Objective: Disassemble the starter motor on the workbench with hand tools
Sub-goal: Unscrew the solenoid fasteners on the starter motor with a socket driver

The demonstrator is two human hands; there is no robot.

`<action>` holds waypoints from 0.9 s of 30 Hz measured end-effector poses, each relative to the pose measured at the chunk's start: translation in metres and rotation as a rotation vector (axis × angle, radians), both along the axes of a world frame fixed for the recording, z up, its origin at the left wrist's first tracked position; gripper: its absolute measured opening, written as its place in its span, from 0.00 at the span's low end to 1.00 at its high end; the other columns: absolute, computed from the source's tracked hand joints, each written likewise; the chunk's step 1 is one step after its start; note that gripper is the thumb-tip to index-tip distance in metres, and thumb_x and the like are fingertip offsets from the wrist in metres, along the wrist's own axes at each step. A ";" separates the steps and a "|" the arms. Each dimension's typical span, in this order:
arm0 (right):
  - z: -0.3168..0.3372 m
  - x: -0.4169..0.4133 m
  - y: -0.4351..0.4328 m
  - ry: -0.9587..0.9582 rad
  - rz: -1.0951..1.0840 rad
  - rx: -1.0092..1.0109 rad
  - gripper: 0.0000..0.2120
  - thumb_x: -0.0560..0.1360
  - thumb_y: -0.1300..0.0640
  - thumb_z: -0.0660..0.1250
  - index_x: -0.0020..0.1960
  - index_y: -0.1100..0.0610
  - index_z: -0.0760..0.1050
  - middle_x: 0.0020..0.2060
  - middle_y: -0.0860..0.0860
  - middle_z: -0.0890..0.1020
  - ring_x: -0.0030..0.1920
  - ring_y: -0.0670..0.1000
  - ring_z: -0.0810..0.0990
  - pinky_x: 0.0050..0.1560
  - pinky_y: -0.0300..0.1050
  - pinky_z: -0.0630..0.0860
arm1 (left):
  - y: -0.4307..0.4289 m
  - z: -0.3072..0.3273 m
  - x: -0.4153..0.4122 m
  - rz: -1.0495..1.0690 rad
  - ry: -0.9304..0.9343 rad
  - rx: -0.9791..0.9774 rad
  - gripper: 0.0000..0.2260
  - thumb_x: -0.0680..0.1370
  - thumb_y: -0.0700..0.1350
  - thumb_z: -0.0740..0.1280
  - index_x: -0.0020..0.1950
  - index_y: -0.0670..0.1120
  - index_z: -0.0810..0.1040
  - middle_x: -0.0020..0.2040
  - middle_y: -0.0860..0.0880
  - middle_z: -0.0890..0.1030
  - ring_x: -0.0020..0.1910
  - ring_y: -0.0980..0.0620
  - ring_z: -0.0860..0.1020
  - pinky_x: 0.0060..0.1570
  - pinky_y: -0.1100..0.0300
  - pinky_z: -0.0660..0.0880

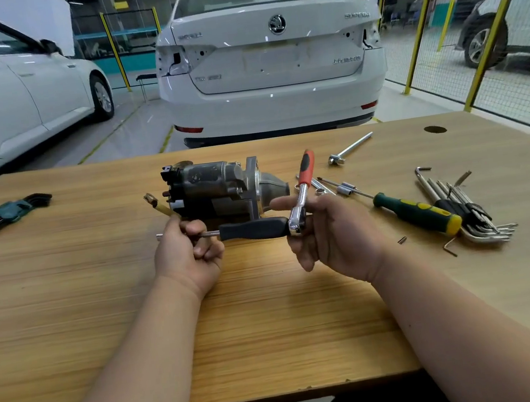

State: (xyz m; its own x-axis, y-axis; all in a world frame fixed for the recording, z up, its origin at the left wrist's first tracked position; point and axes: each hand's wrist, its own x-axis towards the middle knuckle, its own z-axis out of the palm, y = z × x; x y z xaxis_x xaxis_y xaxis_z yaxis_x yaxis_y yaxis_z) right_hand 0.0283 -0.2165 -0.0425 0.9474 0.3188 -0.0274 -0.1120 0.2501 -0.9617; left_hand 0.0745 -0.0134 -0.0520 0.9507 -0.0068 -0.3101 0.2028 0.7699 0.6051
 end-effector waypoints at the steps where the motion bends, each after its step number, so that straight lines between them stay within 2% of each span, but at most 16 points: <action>1: -0.001 0.000 -0.001 -0.015 -0.009 -0.004 0.22 0.80 0.50 0.49 0.62 0.57 0.76 0.30 0.54 0.77 0.30 0.53 0.75 0.28 0.44 0.73 | -0.001 0.000 0.000 0.012 0.006 0.040 0.14 0.81 0.53 0.58 0.38 0.49 0.69 0.24 0.55 0.69 0.18 0.58 0.60 0.19 0.66 0.59; 3: -0.002 -0.002 -0.001 -0.042 -0.030 -0.099 0.22 0.76 0.46 0.53 0.61 0.53 0.77 0.29 0.51 0.78 0.30 0.51 0.76 0.28 0.44 0.72 | -0.002 0.000 0.000 0.055 -0.002 0.141 0.13 0.81 0.53 0.59 0.41 0.48 0.70 0.25 0.55 0.71 0.19 0.58 0.61 0.20 0.66 0.61; 7: -0.007 -0.006 -0.002 -0.219 -0.128 -0.510 0.18 0.70 0.40 0.64 0.59 0.40 0.72 0.29 0.42 0.78 0.30 0.42 0.76 0.34 0.39 0.73 | 0.000 -0.001 -0.004 0.142 -0.066 0.287 0.12 0.81 0.54 0.60 0.43 0.48 0.70 0.26 0.54 0.74 0.20 0.58 0.65 0.21 0.65 0.65; 10: -0.009 -0.006 -0.003 -0.352 -0.245 -0.683 0.15 0.74 0.43 0.65 0.60 0.36 0.69 0.36 0.40 0.78 0.34 0.37 0.77 0.41 0.39 0.71 | -0.001 -0.002 -0.008 0.130 -0.114 0.378 0.11 0.81 0.54 0.60 0.46 0.47 0.72 0.28 0.54 0.78 0.22 0.59 0.71 0.23 0.64 0.71; 13: -0.009 -0.003 -0.004 -0.390 -0.413 -0.724 0.06 0.81 0.45 0.61 0.58 0.38 0.69 0.43 0.41 0.77 0.41 0.40 0.77 0.43 0.40 0.70 | -0.004 -0.004 -0.011 0.062 -0.144 0.484 0.11 0.81 0.54 0.59 0.45 0.48 0.72 0.29 0.53 0.80 0.25 0.57 0.76 0.26 0.62 0.75; 14: -0.008 -0.002 -0.004 -0.357 -0.462 -0.680 0.03 0.82 0.46 0.59 0.55 0.39 0.70 0.42 0.42 0.77 0.39 0.41 0.76 0.41 0.38 0.71 | -0.006 -0.004 -0.011 0.039 -0.164 0.536 0.12 0.81 0.54 0.59 0.44 0.47 0.72 0.28 0.52 0.80 0.25 0.56 0.77 0.26 0.60 0.75; 16: -0.006 0.001 -0.005 -0.244 -0.514 -0.550 0.07 0.83 0.46 0.56 0.52 0.43 0.72 0.36 0.47 0.78 0.30 0.42 0.75 0.33 0.38 0.71 | -0.010 -0.005 -0.013 0.003 -0.228 0.636 0.14 0.81 0.54 0.58 0.41 0.46 0.71 0.27 0.50 0.78 0.25 0.53 0.76 0.26 0.58 0.74; 18: -0.003 0.005 -0.009 -0.077 -0.525 -0.391 0.11 0.84 0.47 0.54 0.55 0.48 0.74 0.35 0.52 0.78 0.24 0.47 0.73 0.27 0.42 0.71 | -0.013 -0.005 -0.015 -0.028 -0.289 0.745 0.17 0.80 0.55 0.57 0.38 0.45 0.72 0.27 0.49 0.77 0.24 0.51 0.75 0.27 0.56 0.72; 20: 0.002 0.008 -0.015 0.114 -0.528 -0.236 0.12 0.83 0.48 0.57 0.58 0.52 0.76 0.36 0.54 0.76 0.22 0.48 0.72 0.24 0.41 0.71 | -0.016 -0.006 -0.018 -0.073 -0.334 0.826 0.20 0.79 0.57 0.57 0.36 0.45 0.73 0.28 0.48 0.77 0.25 0.50 0.75 0.30 0.55 0.72; 23: 0.007 0.010 -0.023 0.329 -0.494 -0.004 0.15 0.82 0.47 0.59 0.56 0.57 0.78 0.35 0.54 0.76 0.20 0.47 0.69 0.21 0.39 0.69 | -0.023 -0.003 -0.021 -0.133 -0.381 0.719 0.17 0.80 0.56 0.59 0.39 0.44 0.73 0.29 0.49 0.77 0.26 0.50 0.75 0.28 0.56 0.73; 27: 0.011 0.007 -0.029 0.425 -0.420 0.280 0.12 0.82 0.52 0.58 0.50 0.59 0.75 0.29 0.53 0.77 0.21 0.47 0.72 0.21 0.38 0.71 | -0.023 0.004 -0.021 -0.153 -0.366 0.486 0.12 0.80 0.51 0.60 0.42 0.45 0.73 0.29 0.50 0.77 0.26 0.53 0.75 0.26 0.60 0.74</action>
State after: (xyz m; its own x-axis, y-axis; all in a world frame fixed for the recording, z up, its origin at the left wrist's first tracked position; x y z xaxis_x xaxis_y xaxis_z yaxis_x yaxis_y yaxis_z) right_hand 0.0352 -0.2459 -0.0313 0.9176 -0.0263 -0.3967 -0.3061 0.5898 -0.7472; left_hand 0.0539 -0.0368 -0.0483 0.9952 -0.0916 0.0335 0.0026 0.3677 0.9300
